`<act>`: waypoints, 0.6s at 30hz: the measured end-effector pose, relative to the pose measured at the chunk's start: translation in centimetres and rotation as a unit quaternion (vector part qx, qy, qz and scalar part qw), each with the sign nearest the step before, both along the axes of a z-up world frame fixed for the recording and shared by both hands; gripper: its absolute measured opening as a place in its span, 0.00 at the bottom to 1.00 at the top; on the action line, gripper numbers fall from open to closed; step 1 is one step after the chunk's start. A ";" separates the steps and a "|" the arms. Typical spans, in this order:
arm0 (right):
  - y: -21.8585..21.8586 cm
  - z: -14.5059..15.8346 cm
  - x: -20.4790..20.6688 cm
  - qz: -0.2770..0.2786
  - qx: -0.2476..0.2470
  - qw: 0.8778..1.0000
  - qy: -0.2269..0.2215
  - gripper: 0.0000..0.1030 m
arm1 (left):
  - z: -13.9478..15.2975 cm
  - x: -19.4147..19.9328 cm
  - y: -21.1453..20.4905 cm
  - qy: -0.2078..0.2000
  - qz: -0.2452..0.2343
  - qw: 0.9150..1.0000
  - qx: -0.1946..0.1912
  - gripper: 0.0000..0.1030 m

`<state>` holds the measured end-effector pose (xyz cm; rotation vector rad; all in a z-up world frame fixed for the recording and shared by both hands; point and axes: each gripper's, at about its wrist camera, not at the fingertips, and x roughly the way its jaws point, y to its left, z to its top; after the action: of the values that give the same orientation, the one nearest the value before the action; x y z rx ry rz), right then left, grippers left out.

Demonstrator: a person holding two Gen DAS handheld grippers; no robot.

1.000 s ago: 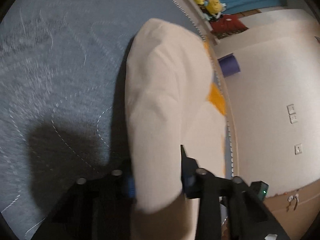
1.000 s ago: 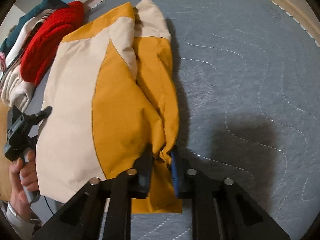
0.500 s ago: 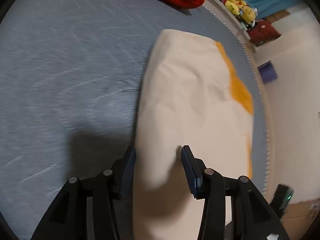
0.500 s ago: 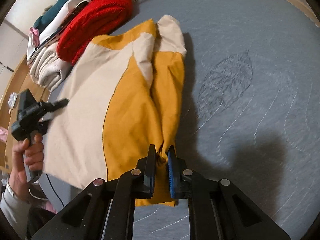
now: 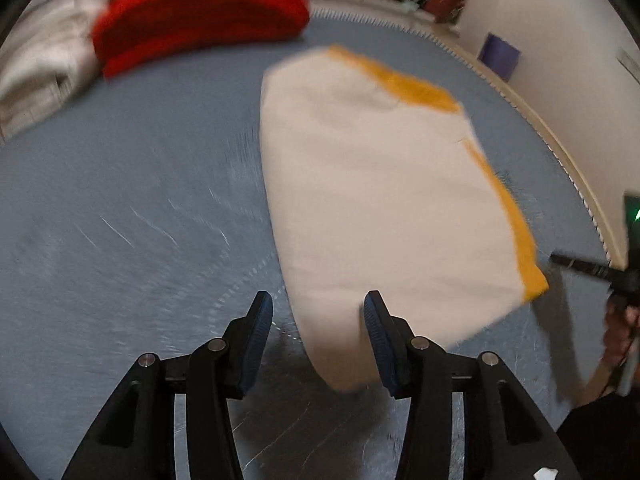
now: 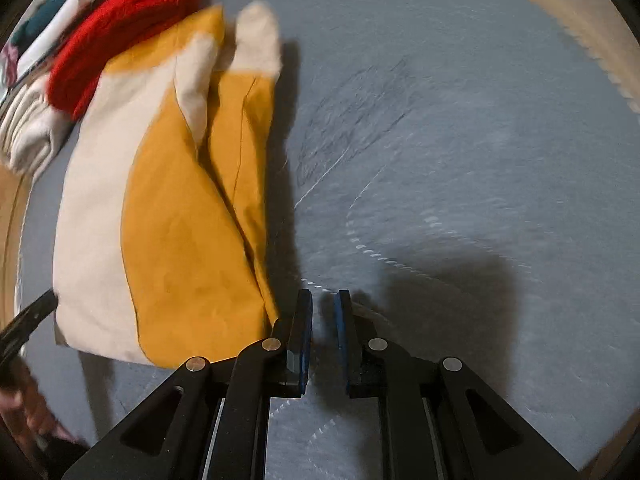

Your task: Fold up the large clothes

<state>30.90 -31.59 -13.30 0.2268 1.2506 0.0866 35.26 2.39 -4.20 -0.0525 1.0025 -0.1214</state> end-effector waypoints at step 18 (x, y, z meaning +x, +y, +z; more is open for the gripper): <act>10.3 17.6 -25.7 0.023 -0.152 0.936 -0.318 0.95 | 8.9 -19.8 -1.9 -0.124 0.083 0.989 -0.002 0.99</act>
<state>5.24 -21.30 4.27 -0.1001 0.6080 0.0031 15.48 0.52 4.67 -0.1207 0.7452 0.0228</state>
